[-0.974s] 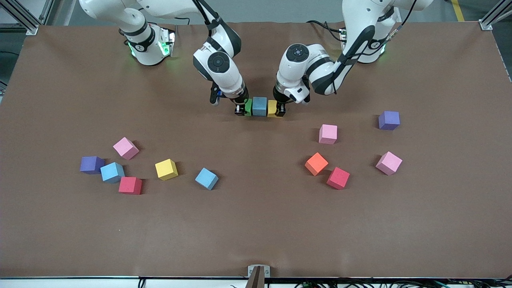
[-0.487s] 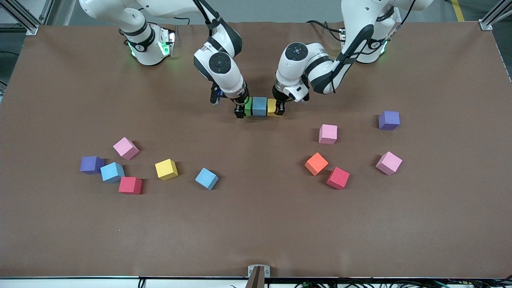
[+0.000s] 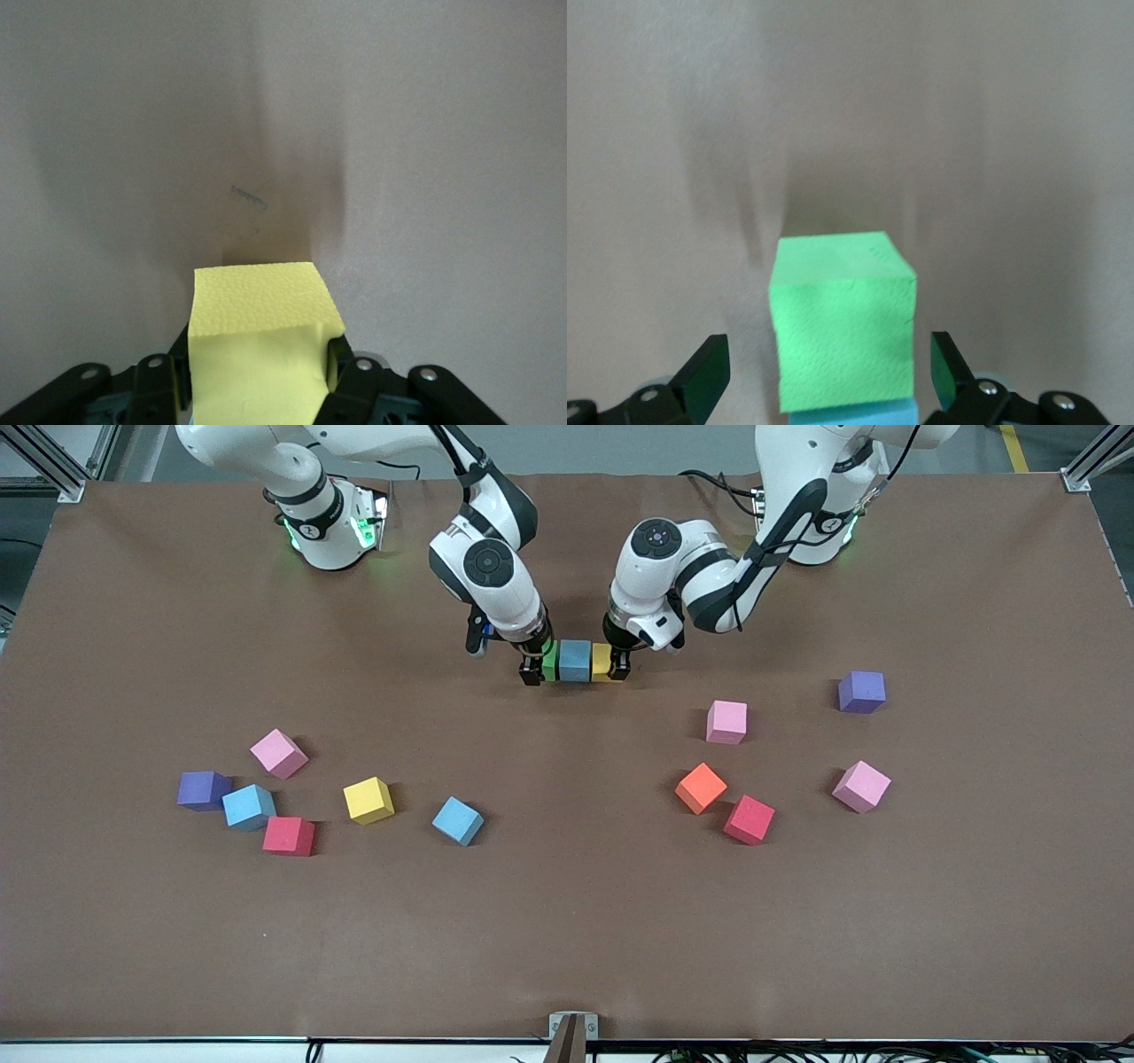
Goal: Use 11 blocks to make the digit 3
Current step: 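Open the right gripper off the green block and lift away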
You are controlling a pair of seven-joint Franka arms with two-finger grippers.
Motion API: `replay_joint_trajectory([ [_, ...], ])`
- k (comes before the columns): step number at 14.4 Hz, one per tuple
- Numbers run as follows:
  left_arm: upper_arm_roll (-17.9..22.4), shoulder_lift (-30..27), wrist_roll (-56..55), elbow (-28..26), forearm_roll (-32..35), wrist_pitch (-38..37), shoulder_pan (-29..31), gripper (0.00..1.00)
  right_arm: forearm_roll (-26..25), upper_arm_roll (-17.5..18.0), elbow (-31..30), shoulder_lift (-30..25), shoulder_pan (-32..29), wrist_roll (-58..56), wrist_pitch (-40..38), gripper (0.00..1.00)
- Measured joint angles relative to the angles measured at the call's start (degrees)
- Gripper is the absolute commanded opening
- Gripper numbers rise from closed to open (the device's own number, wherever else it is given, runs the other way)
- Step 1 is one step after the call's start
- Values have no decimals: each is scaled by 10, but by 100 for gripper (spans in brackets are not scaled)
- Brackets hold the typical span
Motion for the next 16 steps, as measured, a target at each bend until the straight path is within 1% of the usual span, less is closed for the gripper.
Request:
replay_joint_trajectory([
  [3,0,0,-1,0,0,0,-3,17,0,-2,2,-19,-7,0,-45,100],
  [6,0,0,-3,1,0,0,-9,17,0,-4,4,-36,-30,-11,-52,100],
  [11,0,1,-3,1,0,0,-10,17,-1,-10,4,-43,-107,-137,-81,100],
  [13,0,1,-3,1,0,0,-10,17,-1,-12,4,-43,-123,-172,-85,100],
  [16,0,1,-5,2,-2,0,-10,17,-1,-13,4,-43,-131,-239,-87,100],
])
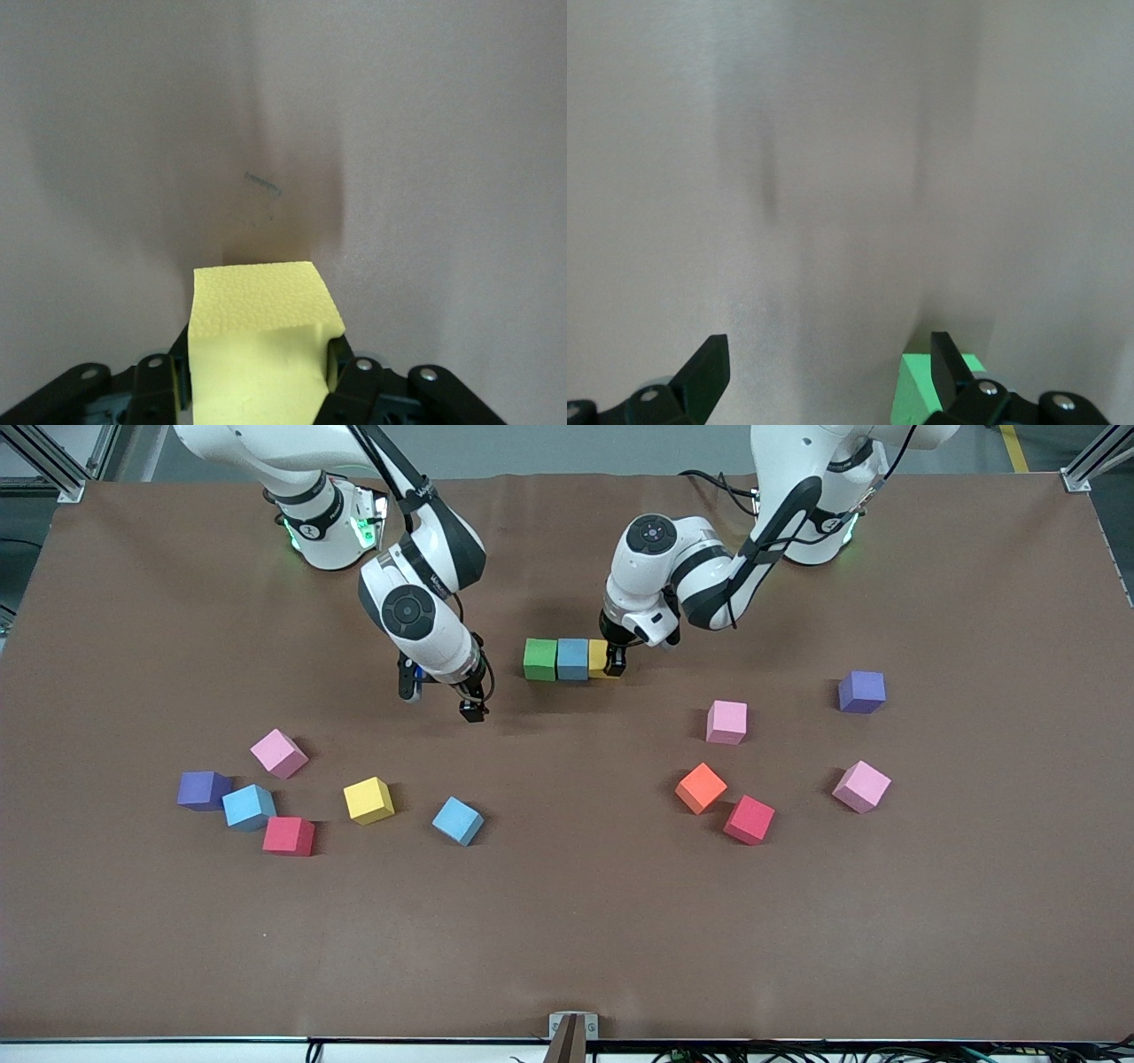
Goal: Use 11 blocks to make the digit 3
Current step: 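Open the right gripper off the green block and lift away, then release the yellow block with the left gripper while the right gripper reaches blue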
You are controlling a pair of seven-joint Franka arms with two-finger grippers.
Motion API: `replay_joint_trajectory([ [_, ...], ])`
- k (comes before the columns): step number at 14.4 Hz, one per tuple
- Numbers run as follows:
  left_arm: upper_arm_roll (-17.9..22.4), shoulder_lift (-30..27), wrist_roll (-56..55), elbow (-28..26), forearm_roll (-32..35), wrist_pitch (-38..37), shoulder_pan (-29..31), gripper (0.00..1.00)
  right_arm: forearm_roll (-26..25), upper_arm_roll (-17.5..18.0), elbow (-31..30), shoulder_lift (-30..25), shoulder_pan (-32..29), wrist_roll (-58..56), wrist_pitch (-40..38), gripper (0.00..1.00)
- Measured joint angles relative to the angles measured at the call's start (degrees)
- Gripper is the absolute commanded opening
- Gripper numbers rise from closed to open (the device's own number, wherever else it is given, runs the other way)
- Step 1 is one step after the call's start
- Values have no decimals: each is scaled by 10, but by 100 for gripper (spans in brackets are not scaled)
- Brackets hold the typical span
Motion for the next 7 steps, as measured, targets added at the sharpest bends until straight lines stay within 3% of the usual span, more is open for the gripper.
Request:
replay_joint_trajectory([
  [7,0,5,-2,7,-6,0,0,17,-1,-4,42,-2,-109,-237,-32,100],
])
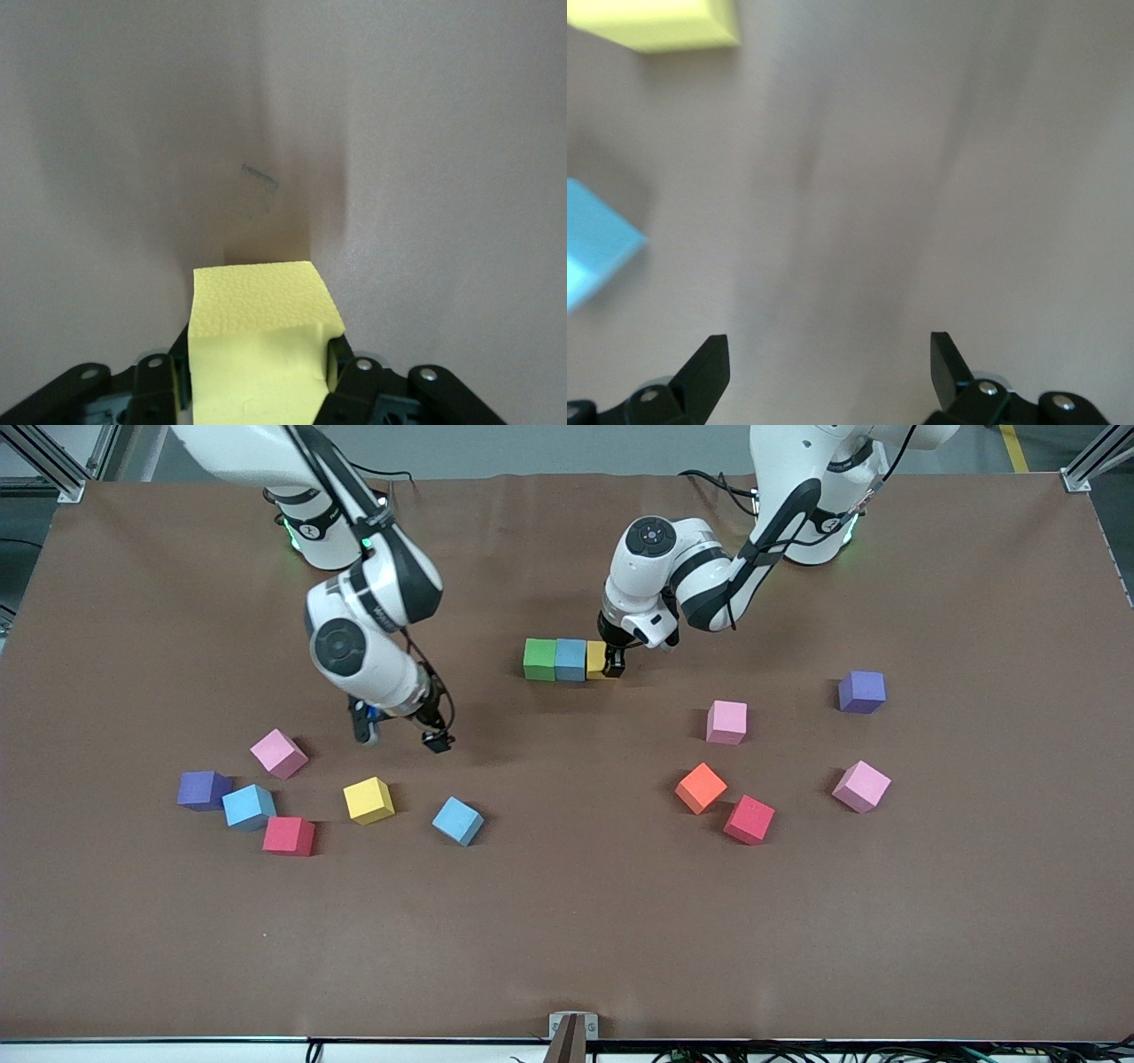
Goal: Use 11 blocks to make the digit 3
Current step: 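Release the yellow block with the left gripper while the right gripper reaches blue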
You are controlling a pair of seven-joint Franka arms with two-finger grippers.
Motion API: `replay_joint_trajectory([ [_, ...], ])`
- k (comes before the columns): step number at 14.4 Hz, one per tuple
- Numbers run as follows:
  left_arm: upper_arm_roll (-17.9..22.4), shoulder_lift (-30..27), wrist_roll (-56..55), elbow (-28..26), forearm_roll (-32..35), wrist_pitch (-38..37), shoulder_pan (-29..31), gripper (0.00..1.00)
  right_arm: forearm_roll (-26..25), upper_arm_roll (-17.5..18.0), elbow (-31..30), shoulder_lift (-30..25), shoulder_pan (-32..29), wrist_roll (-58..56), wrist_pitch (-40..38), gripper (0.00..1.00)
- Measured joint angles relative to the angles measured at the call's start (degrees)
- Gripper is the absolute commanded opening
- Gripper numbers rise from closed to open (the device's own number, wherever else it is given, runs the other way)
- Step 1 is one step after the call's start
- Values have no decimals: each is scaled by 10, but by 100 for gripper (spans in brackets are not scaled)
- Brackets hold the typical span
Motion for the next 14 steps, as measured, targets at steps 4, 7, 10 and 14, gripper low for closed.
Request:
replay_joint_trajectory([
  [4,0,1,0,1,0,0,0,45,-2,-24,80,6,-33,-74,-1,100],
  [7,0,2,0,2,0,0,0,100,-31,-42,121,30,-34,-85,35,100],
  [10,1,8,0,5,0,0,0,100,-39,-45,131,53,-33,-99,64,100],
  [14,1,11,0,10,0,-4,0,100,-53,-41,145,58,-30,-111,84,100],
])
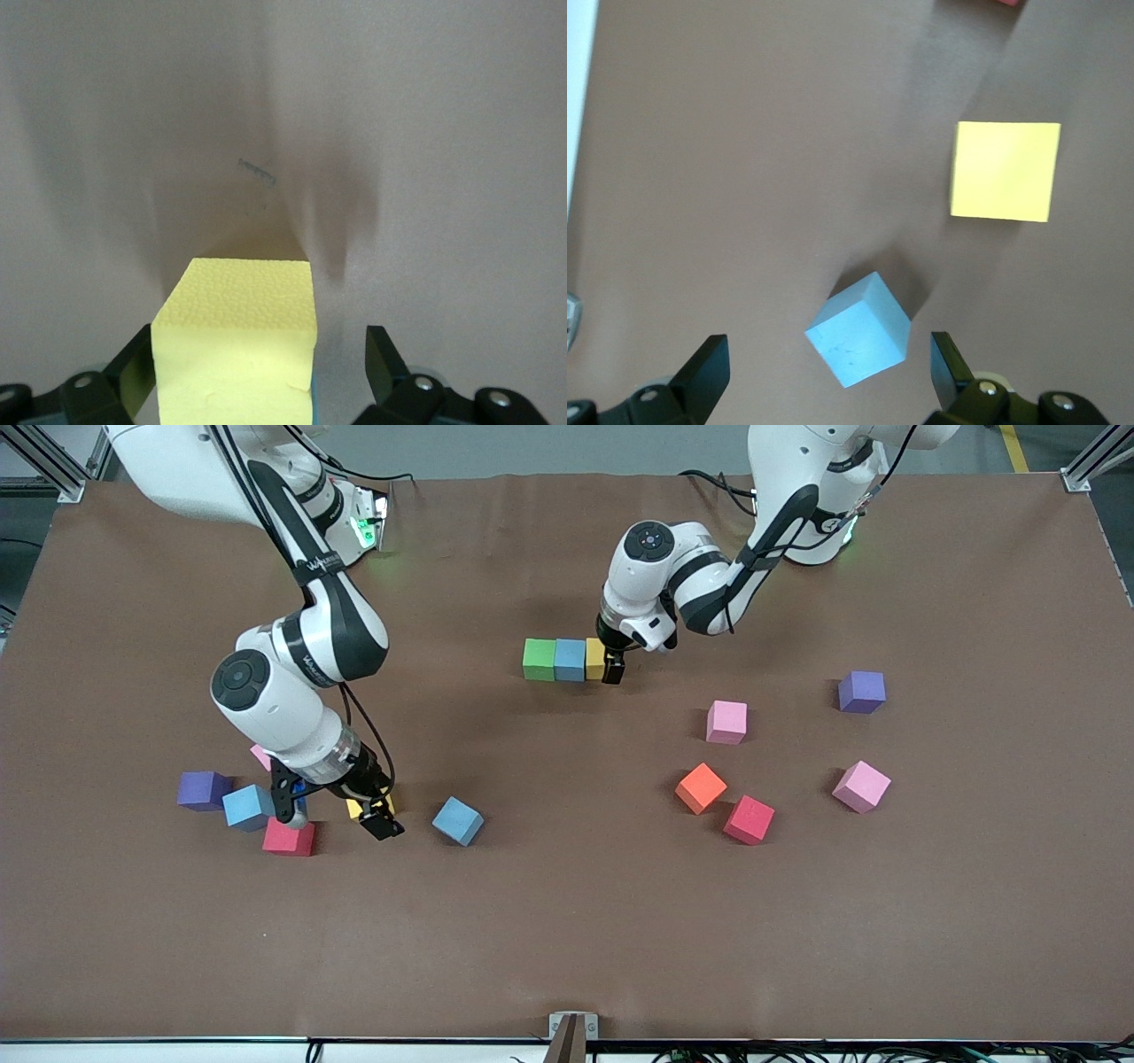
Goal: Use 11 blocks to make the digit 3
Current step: 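Release the yellow block with the left gripper while the right gripper reaches blue, then grasp the blue block with the right gripper while the left gripper reaches orange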
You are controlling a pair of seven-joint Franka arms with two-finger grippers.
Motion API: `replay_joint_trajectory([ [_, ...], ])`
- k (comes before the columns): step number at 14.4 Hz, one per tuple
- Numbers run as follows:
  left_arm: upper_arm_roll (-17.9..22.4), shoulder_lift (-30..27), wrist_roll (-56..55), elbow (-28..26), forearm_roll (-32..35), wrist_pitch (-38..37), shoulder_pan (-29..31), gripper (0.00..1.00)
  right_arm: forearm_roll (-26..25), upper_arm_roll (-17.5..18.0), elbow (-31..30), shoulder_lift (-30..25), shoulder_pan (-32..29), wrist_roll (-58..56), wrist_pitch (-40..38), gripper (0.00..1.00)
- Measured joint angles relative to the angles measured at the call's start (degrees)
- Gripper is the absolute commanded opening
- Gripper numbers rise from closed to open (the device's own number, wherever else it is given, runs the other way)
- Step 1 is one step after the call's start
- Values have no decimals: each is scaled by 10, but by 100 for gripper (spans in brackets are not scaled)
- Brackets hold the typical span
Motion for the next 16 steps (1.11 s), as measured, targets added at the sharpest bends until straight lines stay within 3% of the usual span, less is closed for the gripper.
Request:
replay_joint_trajectory([
  [4,-17,-18,-6,15,0,-37,0,100,-86,0,60,32,1,-80,-37,100],
  [10,-25,-83,-7,52,0,-140,-1,100,-104,0,165,133,15,-148,-100,100],
  [13,-21,-86,10,103,0,-213,2,100,-109,0,201,168,45,-149,-128,100],
  [16,-17,-82,56,132,0,-241,27,100,-116,-1,238,189,65,-149,-174,100],
])
